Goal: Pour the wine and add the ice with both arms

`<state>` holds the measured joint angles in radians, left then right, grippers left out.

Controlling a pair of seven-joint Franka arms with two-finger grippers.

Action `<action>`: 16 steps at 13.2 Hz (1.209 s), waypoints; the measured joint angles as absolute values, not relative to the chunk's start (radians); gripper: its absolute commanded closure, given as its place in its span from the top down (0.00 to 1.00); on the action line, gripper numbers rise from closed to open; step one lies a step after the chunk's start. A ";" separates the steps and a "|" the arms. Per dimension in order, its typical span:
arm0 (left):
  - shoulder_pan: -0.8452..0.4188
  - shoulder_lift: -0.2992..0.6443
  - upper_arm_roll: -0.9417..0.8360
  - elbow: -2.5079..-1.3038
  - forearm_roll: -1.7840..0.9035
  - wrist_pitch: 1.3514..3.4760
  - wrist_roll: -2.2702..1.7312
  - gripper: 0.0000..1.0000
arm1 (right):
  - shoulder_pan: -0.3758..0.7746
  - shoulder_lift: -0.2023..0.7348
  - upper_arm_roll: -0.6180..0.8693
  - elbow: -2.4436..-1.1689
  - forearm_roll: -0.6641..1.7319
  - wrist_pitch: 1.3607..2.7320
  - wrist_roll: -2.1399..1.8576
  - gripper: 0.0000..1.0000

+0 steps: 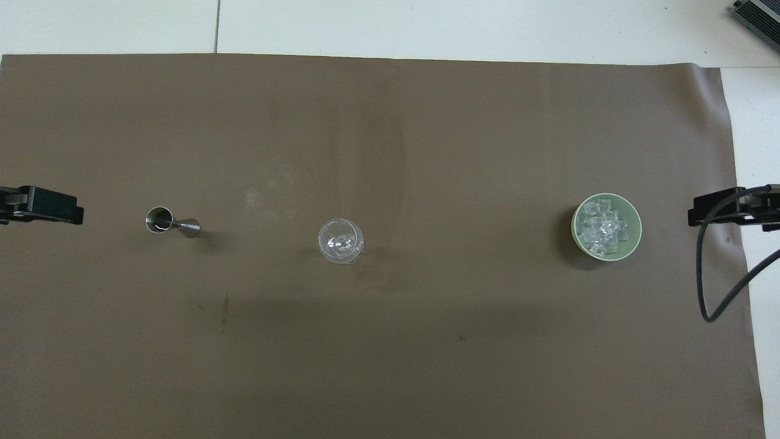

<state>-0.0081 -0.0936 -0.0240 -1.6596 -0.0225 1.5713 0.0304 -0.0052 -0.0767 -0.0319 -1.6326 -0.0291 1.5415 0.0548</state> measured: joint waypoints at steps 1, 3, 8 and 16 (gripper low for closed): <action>-0.008 -0.094 -0.024 -1.660 -0.023 1.571 0.030 1.00 | -0.005 -0.077 -0.032 -1.633 -0.029 1.541 0.055 1.00; -0.008 -0.094 -0.025 -1.660 -0.023 1.571 0.031 1.00 | -0.005 -0.077 -0.032 -1.633 -0.029 1.541 0.055 1.00; -0.008 -0.096 -0.033 -1.664 -0.023 1.570 0.030 1.00 | -0.005 -0.077 -0.032 -1.633 -0.029 1.541 0.055 1.00; -0.008 -0.180 -0.029 -1.837 -0.023 1.621 0.029 1.00 | -0.005 -0.077 -0.032 -1.633 -0.029 1.541 0.055 1.00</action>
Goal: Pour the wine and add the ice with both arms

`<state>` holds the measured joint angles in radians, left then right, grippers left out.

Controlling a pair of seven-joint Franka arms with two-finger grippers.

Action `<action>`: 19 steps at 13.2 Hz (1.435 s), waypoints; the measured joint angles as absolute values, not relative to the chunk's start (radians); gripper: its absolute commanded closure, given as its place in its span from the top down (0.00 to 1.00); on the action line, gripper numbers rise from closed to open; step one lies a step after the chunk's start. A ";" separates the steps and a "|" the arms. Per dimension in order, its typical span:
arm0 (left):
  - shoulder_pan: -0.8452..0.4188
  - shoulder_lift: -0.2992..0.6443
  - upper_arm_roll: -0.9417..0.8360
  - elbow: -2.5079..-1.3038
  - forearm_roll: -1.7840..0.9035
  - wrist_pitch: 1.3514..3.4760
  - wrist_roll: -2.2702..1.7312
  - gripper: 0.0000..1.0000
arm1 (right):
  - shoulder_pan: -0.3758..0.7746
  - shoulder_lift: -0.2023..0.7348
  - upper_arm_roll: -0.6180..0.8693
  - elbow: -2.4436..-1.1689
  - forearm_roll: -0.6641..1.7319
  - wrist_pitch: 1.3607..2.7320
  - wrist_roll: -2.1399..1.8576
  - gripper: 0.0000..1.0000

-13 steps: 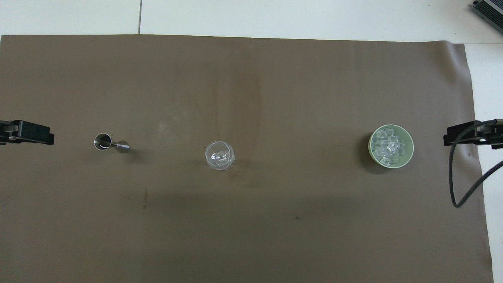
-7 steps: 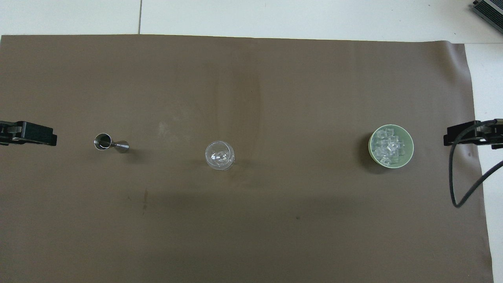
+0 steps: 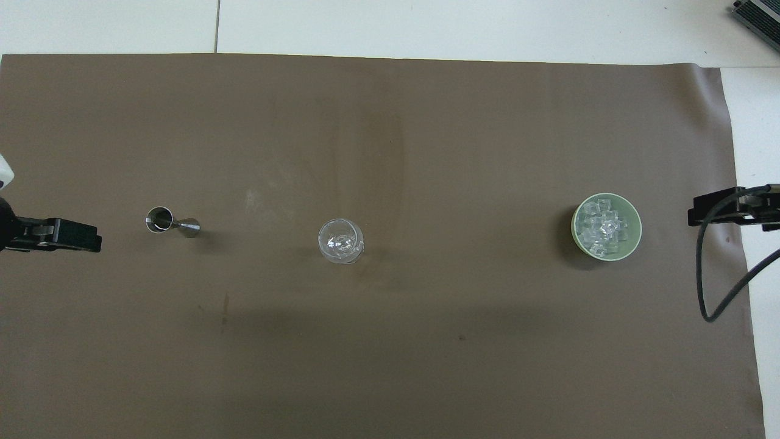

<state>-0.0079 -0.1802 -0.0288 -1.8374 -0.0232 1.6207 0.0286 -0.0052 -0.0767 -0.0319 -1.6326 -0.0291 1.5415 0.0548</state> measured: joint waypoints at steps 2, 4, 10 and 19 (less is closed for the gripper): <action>-0.008 -0.189 -0.029 -1.852 -0.023 1.631 0.028 1.00 | -0.005 -0.077 -0.032 -1.633 -0.029 1.541 0.055 1.00; -0.007 -0.192 -0.028 -1.855 -0.023 1.634 0.027 1.00 | -0.005 -0.077 -0.032 -1.633 -0.029 1.541 0.055 1.00; 0.034 -0.195 -0.025 -1.855 -0.049 1.635 -0.036 1.00 | -0.005 -0.077 -0.032 -1.633 -0.029 1.541 0.055 1.00; 0.055 -0.198 -0.047 -1.862 -0.055 1.630 -0.043 1.00 | -0.005 -0.077 -0.032 -1.633 -0.029 1.541 0.055 1.00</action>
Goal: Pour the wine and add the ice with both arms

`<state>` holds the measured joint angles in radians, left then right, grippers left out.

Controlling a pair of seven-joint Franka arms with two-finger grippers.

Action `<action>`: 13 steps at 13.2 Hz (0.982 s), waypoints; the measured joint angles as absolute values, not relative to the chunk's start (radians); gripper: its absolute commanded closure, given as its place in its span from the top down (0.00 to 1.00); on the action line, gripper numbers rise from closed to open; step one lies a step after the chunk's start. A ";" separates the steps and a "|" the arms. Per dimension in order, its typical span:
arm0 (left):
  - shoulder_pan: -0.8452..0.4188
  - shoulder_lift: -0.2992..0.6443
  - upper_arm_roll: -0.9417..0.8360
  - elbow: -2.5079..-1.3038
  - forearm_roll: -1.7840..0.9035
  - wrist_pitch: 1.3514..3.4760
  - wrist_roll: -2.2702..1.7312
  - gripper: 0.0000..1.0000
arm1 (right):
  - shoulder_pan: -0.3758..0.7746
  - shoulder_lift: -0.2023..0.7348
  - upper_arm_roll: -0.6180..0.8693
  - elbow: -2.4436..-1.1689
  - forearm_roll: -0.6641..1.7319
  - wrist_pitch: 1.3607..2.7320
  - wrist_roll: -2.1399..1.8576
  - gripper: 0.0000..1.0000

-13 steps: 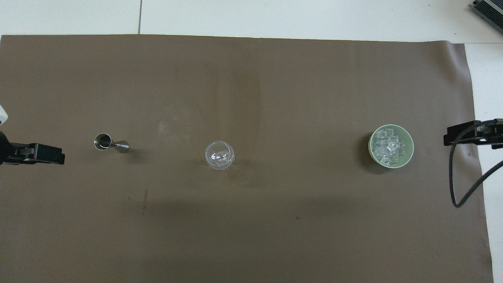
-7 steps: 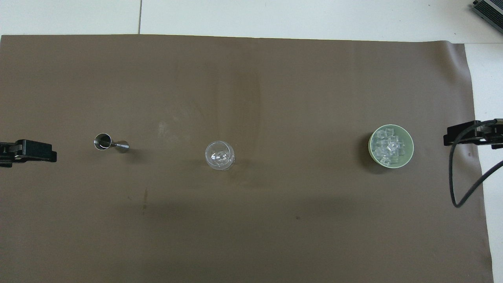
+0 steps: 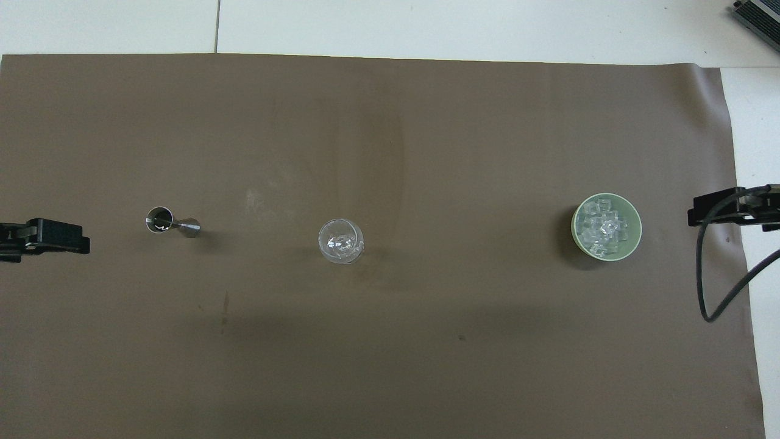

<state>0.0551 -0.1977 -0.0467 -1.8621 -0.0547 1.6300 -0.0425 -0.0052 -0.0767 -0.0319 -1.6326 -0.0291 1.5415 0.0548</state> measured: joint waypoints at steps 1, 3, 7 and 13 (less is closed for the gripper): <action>0.054 -0.199 -0.051 -1.862 -0.055 1.630 -0.043 1.00 | -0.005 -0.077 -0.032 -1.633 -0.029 1.541 0.055 1.00; 0.054 -0.200 -0.052 -1.862 -0.056 1.630 -0.052 1.00 | -0.005 -0.077 -0.032 -1.633 -0.029 1.541 0.055 1.00; 0.055 -0.200 -0.051 -1.863 -0.083 1.628 -0.185 1.00 | -0.005 -0.077 -0.032 -1.633 -0.029 1.541 0.055 1.00; 0.125 -0.200 -0.022 -1.884 -0.262 1.628 -0.319 1.00 | -0.005 -0.077 -0.032 -1.633 -0.029 1.541 0.055 1.00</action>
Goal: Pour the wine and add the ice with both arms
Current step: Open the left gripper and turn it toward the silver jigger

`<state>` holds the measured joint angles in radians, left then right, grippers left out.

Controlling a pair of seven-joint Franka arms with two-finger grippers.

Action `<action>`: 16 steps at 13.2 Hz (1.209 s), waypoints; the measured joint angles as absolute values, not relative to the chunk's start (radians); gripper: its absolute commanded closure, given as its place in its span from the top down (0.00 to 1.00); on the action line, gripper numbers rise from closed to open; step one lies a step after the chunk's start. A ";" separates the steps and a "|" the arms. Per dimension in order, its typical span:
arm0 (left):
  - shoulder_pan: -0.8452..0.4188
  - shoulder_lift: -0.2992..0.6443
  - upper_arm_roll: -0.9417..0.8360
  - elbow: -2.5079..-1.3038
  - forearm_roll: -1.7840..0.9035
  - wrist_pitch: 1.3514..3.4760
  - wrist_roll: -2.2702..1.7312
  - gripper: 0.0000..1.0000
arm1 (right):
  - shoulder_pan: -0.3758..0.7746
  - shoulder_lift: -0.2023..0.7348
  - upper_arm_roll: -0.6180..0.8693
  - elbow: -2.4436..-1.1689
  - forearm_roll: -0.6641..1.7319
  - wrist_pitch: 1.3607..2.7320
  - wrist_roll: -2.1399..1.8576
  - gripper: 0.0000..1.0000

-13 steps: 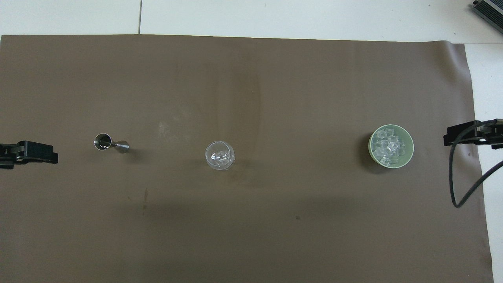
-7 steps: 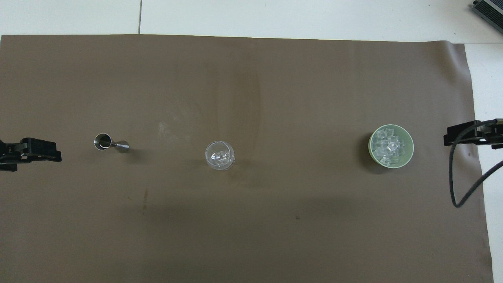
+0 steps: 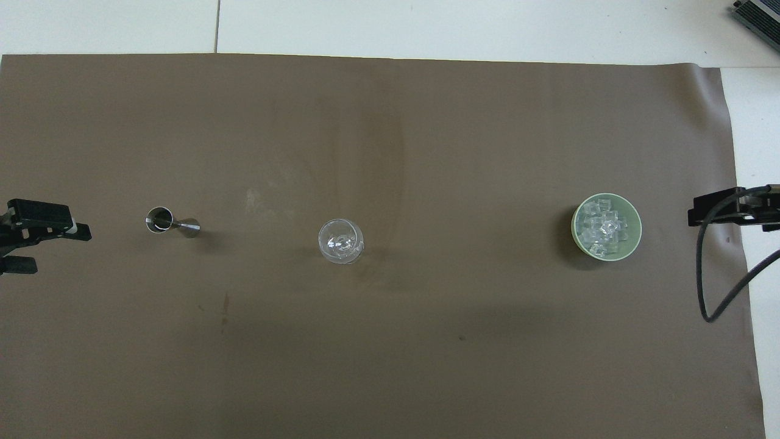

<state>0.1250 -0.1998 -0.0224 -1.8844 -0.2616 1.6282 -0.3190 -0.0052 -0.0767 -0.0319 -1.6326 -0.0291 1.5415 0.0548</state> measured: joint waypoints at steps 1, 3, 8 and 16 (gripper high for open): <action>0.128 -0.200 -0.021 -1.897 -0.276 1.631 -0.363 1.00 | -0.005 -0.077 -0.032 -1.633 -0.029 1.541 0.055 1.00; 0.149 -0.197 -0.021 -1.930 -0.325 1.653 -0.472 1.00 | -0.005 -0.077 -0.032 -1.633 -0.029 1.541 0.055 1.00; 0.234 -0.146 -0.019 -1.961 -0.425 1.680 -0.724 1.00 | -0.005 -0.077 -0.032 -1.633 -0.029 1.541 0.055 1.00; 0.415 -0.042 -0.017 -2.049 -0.726 1.769 -0.975 1.00 | -0.005 -0.077 -0.032 -1.633 -0.029 1.541 0.055 1.00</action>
